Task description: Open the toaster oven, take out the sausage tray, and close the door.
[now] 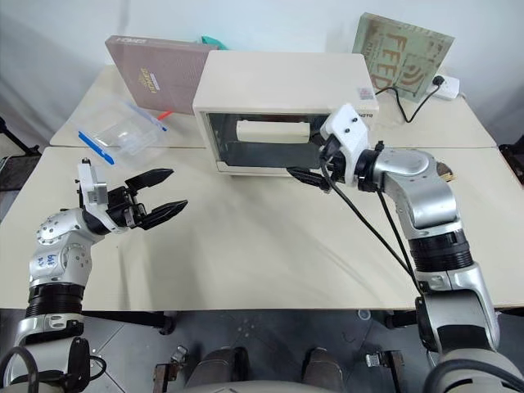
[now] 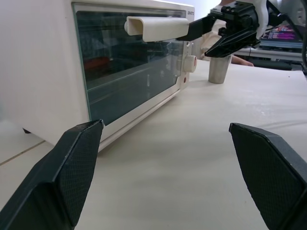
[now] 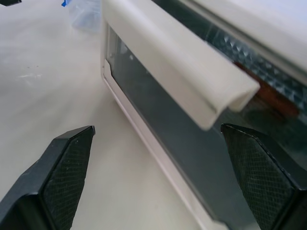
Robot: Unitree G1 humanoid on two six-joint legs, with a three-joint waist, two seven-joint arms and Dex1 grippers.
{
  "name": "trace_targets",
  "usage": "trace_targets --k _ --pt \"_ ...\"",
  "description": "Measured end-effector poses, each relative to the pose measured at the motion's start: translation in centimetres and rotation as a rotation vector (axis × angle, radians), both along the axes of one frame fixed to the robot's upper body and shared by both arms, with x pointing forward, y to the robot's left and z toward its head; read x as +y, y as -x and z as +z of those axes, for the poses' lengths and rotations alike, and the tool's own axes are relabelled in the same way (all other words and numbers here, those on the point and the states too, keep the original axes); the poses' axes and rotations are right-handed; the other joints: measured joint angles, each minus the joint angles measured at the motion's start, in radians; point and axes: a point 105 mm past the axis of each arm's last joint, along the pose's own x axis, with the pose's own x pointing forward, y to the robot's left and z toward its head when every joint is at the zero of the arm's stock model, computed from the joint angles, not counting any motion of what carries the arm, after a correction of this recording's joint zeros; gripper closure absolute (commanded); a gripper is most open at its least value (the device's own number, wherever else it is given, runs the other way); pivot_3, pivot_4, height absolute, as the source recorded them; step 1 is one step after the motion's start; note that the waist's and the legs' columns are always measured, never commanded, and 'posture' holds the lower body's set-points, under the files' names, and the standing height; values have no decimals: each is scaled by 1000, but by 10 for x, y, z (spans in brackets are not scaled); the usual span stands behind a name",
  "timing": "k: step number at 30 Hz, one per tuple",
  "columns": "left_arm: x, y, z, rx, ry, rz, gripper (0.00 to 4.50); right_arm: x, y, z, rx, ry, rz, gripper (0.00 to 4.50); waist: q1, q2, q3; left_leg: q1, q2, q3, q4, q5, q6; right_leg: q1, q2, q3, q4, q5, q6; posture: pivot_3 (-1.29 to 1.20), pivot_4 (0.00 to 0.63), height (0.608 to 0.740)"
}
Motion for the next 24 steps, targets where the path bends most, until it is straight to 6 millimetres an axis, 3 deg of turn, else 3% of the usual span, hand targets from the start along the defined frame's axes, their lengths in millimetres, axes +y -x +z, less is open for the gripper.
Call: trace_targets --k 8,17,20,24 --pt "-1 -5 11 -6 33 11 0 13 13 4 27 14 113 86 -8 0 0 0 1 0 -1 0 0 -1 1 0 1 0 0 0 150 740" --pt "10 -13 30 41 103 42 0 20 42 -23 85 46 181 86 -10 0 0 0 1 0 -2 0 -1 -3 1 0 2 0 0 0 150 740" --pt "15 -17 37 69 135 48 558 22 46 -28 93 46 184 0 -10 0 0 0 1 1 -1 0 -1 -3 1 0 2 0 0 0 150 740" --pt "16 -17 43 91 153 15 1747 23 46 -28 86 42 178 0 -9 0 0 0 1 1 -2 0 -1 -3 1 0 3 0 0 0 150 740"
